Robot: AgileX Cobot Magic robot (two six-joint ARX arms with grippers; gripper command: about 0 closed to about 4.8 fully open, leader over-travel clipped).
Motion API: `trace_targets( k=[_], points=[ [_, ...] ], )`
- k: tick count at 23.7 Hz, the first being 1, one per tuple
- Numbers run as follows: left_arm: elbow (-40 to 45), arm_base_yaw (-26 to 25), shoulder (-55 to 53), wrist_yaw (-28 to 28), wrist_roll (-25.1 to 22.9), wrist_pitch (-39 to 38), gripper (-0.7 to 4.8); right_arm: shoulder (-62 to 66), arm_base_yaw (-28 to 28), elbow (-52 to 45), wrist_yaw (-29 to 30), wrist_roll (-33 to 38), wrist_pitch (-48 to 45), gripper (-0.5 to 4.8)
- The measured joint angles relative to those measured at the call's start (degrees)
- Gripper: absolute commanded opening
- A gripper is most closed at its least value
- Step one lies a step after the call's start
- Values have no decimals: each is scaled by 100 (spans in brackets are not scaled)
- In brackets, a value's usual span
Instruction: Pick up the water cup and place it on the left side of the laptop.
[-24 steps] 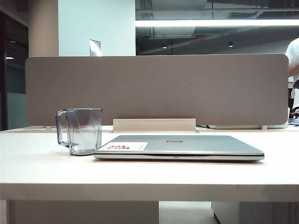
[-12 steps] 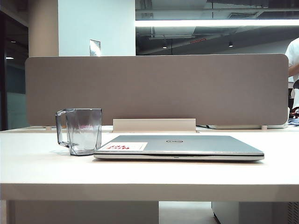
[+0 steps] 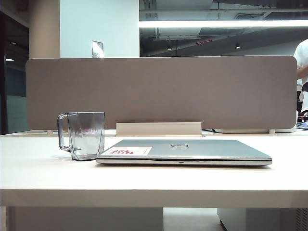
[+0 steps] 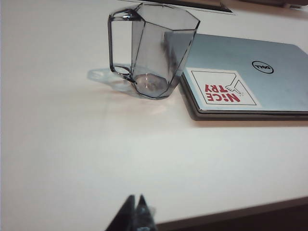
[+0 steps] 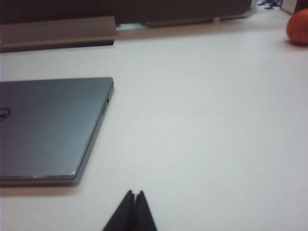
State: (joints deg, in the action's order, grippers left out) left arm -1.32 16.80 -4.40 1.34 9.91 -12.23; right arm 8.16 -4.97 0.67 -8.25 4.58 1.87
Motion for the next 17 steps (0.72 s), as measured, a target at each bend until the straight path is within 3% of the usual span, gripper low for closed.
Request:
trace_targets(
  k=[13, 17],
  points=[
    [2, -2, 2, -2, 0, 0, -4, -809, 398, -28, 107, -138, 356, -5],
    [0, -2, 11, -2, 0, 0, -4, -809, 396, -31, 402, -413, 422, -5]
  ],
)
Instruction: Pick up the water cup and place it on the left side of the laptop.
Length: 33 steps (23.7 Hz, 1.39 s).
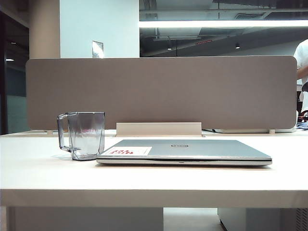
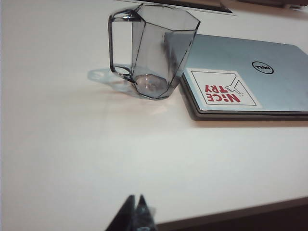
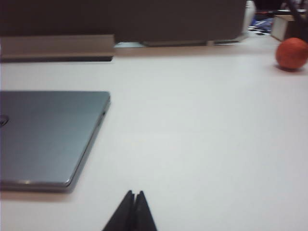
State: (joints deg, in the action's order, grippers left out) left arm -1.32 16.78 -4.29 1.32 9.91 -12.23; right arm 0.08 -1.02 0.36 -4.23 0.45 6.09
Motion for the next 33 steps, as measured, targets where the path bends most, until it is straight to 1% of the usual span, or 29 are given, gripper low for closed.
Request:
trace_targets(
  k=[2, 22, 24, 25, 26, 28, 29, 31, 33],
  points=[
    [0, -2, -2, 0, 0, 0, -4, 0, 0, 0, 173, -173, 133, -5],
    [2, -2, -2, 0, 0, 0, -4, 0, 0, 0, 149, -199, 208, -5],
    [2, -2, 0, 0, -22, 0, -3, 0, 0, 0, 149, -199, 210, -5],
    [2, -24, 31, 0, -118, 0, -1, 0, 0, 0, 149, -199, 208, -5],
    [4, -85, 72, -4, -341, 2, -1, 0, 0, 0, 149, -199, 210, -5],
    [24, -297, 160, -79, -601, 72, -2, 0, 0, 0, 149, -197, 221, -5],
    [46, -562, 321, -131, -691, 131, -1, 0, 0, 0, 149, -199, 240, -5],
    [57, -894, 428, -151, -758, 214, -2, 0, 0, 0, 151, -197, 243, -5],
    [72, -1069, 409, -166, -776, 212, -1, 0, -2, 0, 149, -197, 243, -5]
  ],
)
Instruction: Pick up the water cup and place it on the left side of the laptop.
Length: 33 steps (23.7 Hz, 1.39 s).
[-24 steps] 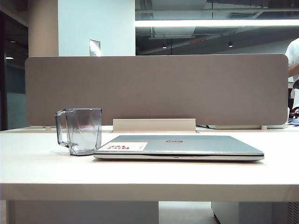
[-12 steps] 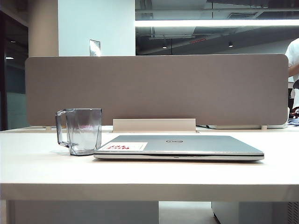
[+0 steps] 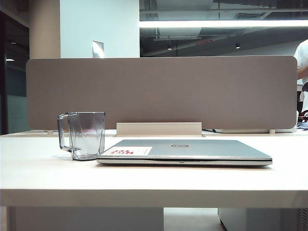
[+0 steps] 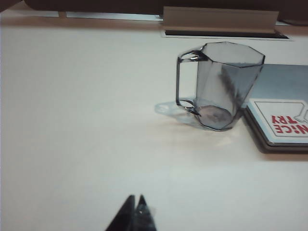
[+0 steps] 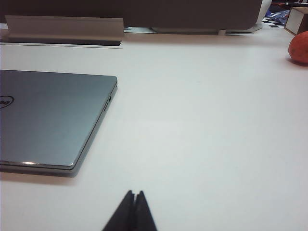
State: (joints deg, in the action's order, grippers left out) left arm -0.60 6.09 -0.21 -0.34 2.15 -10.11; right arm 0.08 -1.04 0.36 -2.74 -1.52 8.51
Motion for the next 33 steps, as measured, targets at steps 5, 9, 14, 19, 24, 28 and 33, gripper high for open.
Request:
trace_targets(
  k=[5, 9, 14, 19, 24, 28, 33],
  points=[
    [0, -461, 4, -94, 4, 2, -2, 0, 0, 0, 0, 0, 0, -5],
    [9, -463, 4, -94, 2, 57, -2, 0, 0, 0, 0, 0, 0, -5],
    [33, -461, 4, -94, 2, 457, -2, 0, 0, 0, 0, 0, 0, -5],
    [33, -450, 4, -94, 2, 481, -2, 0, 0, 0, 0, 0, 0, -5],
    [33, -450, 2, -94, 2, 481, -2, 0, 0, 0, 0, 0, 0, -5],
    [33, -450, 4, -94, 4, 481, -2, 0, 0, 0, 0, 0, 0, -5],
    [33, -450, 4, -94, 4, 481, -2, 0, 0, 0, 0, 0, 0, -5]
  ],
)
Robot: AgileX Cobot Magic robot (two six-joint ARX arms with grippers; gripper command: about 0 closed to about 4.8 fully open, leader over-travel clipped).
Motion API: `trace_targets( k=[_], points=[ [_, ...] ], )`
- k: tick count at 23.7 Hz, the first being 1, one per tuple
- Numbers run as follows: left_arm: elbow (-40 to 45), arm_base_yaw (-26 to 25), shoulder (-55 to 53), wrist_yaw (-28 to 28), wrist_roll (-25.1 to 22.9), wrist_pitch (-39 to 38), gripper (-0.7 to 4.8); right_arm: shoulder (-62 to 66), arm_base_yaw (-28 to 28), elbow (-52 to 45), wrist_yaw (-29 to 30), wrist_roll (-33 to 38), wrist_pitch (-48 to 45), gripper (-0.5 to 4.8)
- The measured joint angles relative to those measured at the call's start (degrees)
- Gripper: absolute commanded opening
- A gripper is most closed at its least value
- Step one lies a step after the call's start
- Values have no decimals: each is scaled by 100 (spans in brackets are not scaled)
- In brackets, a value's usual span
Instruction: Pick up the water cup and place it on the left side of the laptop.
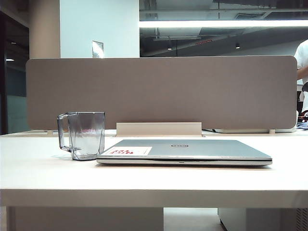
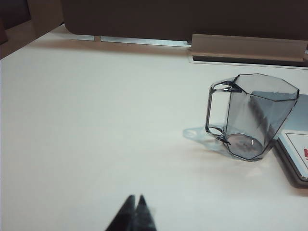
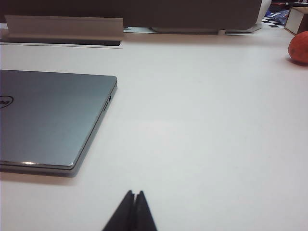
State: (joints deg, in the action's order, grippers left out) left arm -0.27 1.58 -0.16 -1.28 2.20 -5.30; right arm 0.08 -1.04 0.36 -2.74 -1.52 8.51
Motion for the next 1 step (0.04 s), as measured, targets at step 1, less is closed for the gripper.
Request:
trace_targets(
  k=[1],
  points=[
    [0, 0, -2, 0, 0, 0, -2, 0, 0, 0, 0, 0, 0, -5]
  ],
)
